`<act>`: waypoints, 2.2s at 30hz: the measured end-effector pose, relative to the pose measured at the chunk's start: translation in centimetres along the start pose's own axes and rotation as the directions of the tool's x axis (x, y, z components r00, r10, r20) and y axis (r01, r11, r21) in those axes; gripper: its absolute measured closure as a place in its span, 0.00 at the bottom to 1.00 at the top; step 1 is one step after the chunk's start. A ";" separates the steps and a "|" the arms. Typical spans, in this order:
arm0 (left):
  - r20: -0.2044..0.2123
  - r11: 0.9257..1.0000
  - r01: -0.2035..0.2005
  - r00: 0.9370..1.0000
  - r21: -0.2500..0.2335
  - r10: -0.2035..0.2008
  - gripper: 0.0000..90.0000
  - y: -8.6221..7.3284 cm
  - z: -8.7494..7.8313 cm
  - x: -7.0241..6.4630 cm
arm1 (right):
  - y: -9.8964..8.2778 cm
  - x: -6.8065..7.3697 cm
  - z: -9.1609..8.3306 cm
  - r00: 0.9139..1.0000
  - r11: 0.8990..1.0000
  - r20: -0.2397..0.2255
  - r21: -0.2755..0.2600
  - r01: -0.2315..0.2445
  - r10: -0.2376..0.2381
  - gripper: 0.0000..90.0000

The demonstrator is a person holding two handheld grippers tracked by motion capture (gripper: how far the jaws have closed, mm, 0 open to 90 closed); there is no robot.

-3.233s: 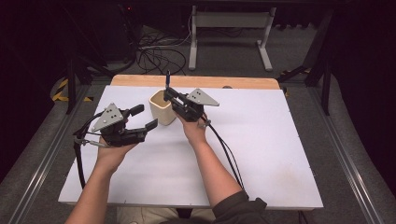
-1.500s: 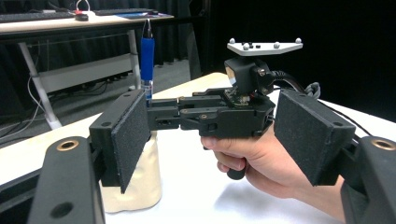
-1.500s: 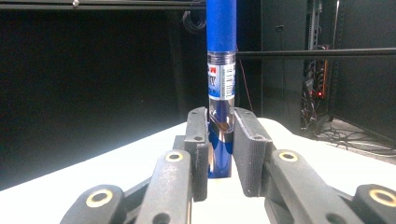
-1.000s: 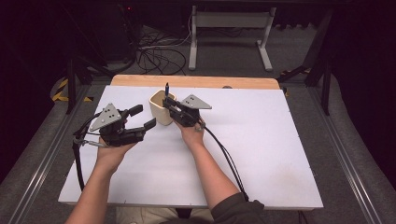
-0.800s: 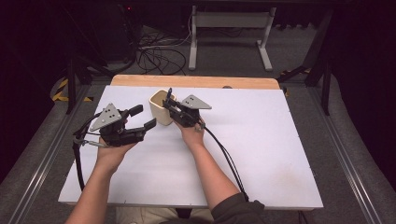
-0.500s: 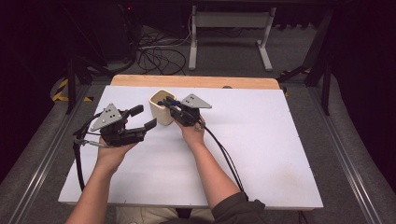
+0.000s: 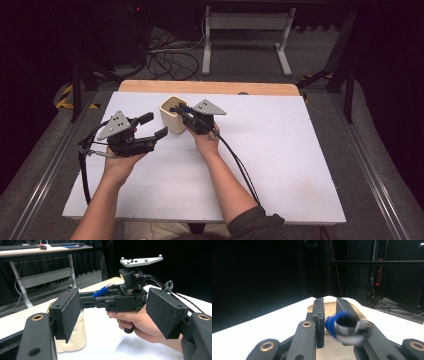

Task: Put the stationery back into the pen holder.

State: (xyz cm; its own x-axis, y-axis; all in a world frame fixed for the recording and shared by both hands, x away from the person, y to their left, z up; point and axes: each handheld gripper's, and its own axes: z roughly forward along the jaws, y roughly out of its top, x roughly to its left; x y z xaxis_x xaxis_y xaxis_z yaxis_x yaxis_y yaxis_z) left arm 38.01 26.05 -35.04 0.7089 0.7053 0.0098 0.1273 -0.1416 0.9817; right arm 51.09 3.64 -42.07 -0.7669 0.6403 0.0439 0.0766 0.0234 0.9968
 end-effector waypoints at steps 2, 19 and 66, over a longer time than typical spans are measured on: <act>-0.001 1.000 -0.001 1.000 0.002 0.001 0.32 0.0 0.0 0.0 | 0.0 0.1 0.1 1.000 1.000 0.000 0.001 -0.003 0.003 0.85; -0.001 1.000 0.000 1.000 -0.002 0.000 0.32 0.0 0.0 0.0 | 0.0 0.1 0.1 1.000 1.000 -0.004 0.016 -0.011 0.011 0.79; 0.003 1.000 0.018 1.000 0.000 -0.018 0.28 -0.3 0.2 0.2 | 2.4 -1.7 -7.0 1.000 1.000 -0.018 0.018 -0.017 0.018 0.27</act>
State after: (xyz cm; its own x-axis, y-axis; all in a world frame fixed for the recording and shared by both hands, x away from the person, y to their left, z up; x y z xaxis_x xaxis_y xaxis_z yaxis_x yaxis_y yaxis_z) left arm 38.26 26.08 -35.38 0.7084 0.7058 -0.0087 0.1401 -0.1285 0.9818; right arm 48.12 -2.80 -39.27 -0.7769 0.6264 0.0628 0.1014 0.0260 0.9945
